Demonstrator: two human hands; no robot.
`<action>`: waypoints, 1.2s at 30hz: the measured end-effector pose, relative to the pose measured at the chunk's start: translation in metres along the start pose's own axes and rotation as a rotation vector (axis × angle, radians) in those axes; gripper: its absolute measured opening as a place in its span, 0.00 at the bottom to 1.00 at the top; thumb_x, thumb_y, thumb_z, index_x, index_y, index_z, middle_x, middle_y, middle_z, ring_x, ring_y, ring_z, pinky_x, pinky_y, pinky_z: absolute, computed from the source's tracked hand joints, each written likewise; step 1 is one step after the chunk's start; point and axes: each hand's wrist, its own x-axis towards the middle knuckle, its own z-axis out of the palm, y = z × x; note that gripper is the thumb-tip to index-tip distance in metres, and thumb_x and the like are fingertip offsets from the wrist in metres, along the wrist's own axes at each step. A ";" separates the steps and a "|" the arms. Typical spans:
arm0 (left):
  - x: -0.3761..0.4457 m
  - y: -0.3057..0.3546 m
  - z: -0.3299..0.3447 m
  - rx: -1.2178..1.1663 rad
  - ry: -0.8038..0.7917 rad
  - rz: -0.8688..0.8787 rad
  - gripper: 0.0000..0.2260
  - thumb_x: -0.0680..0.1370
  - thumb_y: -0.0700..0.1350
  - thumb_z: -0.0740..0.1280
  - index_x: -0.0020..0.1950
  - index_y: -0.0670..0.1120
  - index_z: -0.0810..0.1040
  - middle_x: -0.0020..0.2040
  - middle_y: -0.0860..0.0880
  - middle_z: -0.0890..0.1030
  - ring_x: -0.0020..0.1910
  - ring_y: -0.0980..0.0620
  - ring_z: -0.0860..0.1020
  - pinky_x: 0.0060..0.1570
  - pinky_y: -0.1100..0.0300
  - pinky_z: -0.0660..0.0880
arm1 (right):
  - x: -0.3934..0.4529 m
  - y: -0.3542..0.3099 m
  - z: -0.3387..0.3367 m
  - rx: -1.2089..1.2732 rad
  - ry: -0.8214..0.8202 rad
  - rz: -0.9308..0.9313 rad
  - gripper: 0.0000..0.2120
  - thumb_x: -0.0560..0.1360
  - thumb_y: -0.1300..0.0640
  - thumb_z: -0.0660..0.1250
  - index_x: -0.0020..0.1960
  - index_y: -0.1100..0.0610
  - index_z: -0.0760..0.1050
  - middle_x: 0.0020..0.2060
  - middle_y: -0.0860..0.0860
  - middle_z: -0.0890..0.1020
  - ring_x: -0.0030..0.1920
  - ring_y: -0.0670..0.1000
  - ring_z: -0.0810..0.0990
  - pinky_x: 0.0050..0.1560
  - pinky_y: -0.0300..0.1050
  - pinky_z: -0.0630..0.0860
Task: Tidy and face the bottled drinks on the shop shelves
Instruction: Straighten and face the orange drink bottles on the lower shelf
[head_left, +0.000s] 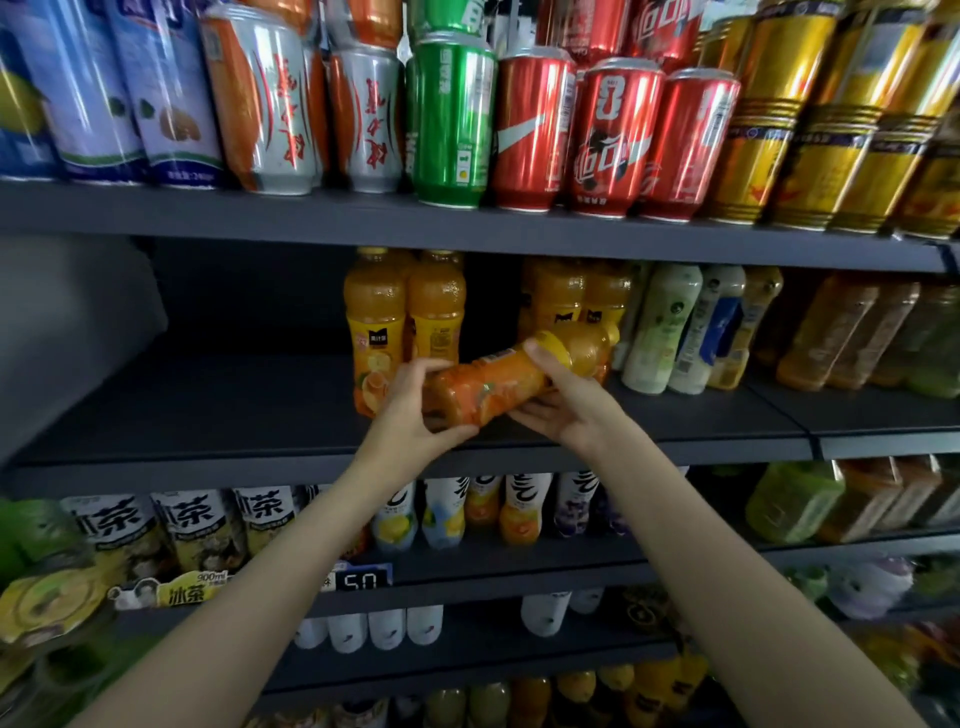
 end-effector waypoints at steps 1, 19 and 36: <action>0.000 -0.001 -0.002 0.020 -0.006 0.009 0.28 0.68 0.44 0.76 0.62 0.52 0.66 0.60 0.52 0.68 0.61 0.55 0.68 0.59 0.61 0.68 | 0.000 0.003 0.001 0.027 0.006 -0.006 0.23 0.71 0.57 0.73 0.60 0.57 0.65 0.50 0.59 0.77 0.47 0.58 0.79 0.45 0.55 0.79; -0.001 0.008 -0.024 0.123 0.121 0.127 0.26 0.66 0.39 0.77 0.59 0.51 0.69 0.58 0.55 0.68 0.59 0.56 0.70 0.55 0.65 0.67 | -0.009 0.000 0.010 0.100 -0.092 -0.005 0.18 0.72 0.57 0.72 0.58 0.59 0.70 0.52 0.63 0.77 0.51 0.60 0.79 0.45 0.51 0.80; 0.017 -0.013 -0.014 -0.121 -0.317 -0.186 0.28 0.69 0.40 0.75 0.66 0.46 0.68 0.61 0.48 0.75 0.62 0.51 0.74 0.63 0.55 0.71 | -0.008 0.009 -0.007 -0.549 -0.250 -0.419 0.22 0.65 0.67 0.76 0.55 0.53 0.75 0.50 0.50 0.83 0.49 0.45 0.82 0.45 0.35 0.78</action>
